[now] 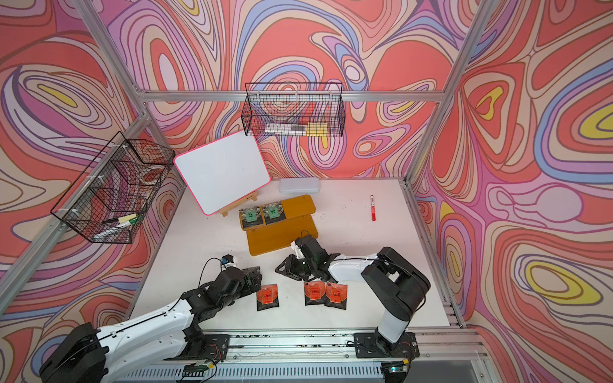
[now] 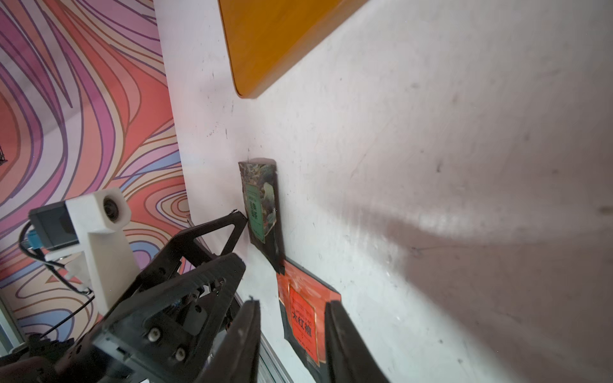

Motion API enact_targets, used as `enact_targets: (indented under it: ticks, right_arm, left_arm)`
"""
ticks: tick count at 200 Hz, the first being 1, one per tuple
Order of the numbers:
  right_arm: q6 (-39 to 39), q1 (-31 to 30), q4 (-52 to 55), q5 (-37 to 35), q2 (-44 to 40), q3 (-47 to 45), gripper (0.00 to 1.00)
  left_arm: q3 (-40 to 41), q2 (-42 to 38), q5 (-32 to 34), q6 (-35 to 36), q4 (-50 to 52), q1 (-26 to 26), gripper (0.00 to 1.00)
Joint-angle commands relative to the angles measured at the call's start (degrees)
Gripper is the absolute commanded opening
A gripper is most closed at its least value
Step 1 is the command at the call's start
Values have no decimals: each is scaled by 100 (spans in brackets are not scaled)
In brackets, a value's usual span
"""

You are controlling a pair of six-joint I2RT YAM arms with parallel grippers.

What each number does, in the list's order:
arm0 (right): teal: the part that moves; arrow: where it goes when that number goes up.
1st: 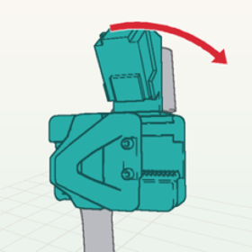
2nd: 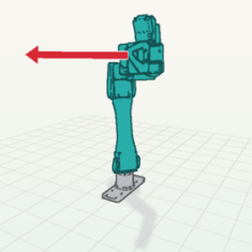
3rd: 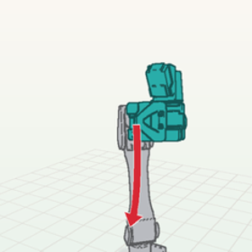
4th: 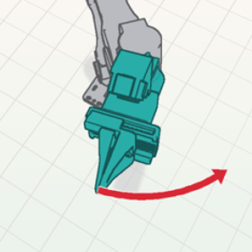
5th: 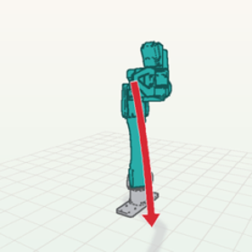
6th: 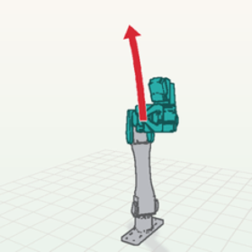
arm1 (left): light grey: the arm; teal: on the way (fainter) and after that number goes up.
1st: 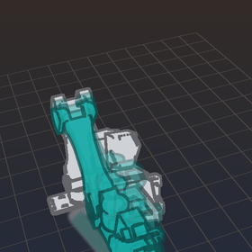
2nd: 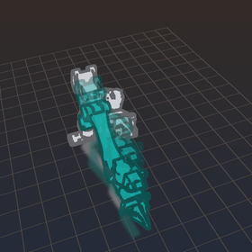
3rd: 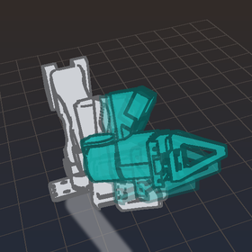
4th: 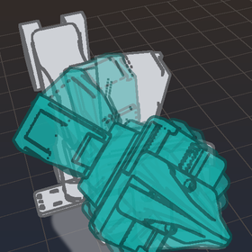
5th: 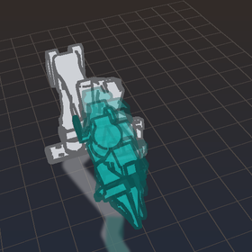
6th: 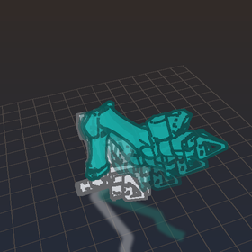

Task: Place the tea bags on the shelf by color
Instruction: Pick up the tea bag from the center of the board.

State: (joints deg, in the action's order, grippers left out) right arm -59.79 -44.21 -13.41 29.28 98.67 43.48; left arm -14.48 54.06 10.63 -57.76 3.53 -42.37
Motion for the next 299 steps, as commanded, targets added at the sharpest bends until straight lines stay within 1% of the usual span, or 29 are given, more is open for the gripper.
enact_targets:
  ticks: [1, 33, 37, 98, 140, 299]
  right_arm:
    - [-287, -67, -426, 60, 180, -4, 33]
    - [-408, -130, -478, 0, 256, 46, 33]
    - [-419, -136, -478, -9, 404, 54, 33]
    - [-512, -201, -565, 2, 726, 212, 31]
    - [-507, -227, -601, 65, 945, 393, 28]
    - [-759, -483, -964, 120, 1488, 742, 25]
  left_arm:
    - [138, 94, -192, -97, -73, 36, 97]
    - [164, 139, -310, -122, -206, 38, 96]
    - [171, 137, -321, -122, -220, 36, 96]
    - [226, 201, -429, -157, -400, 36, 95]
    - [235, 214, -435, -157, -429, 34, 95]
    - [261, 351, -474, -148, -590, 35, 95]
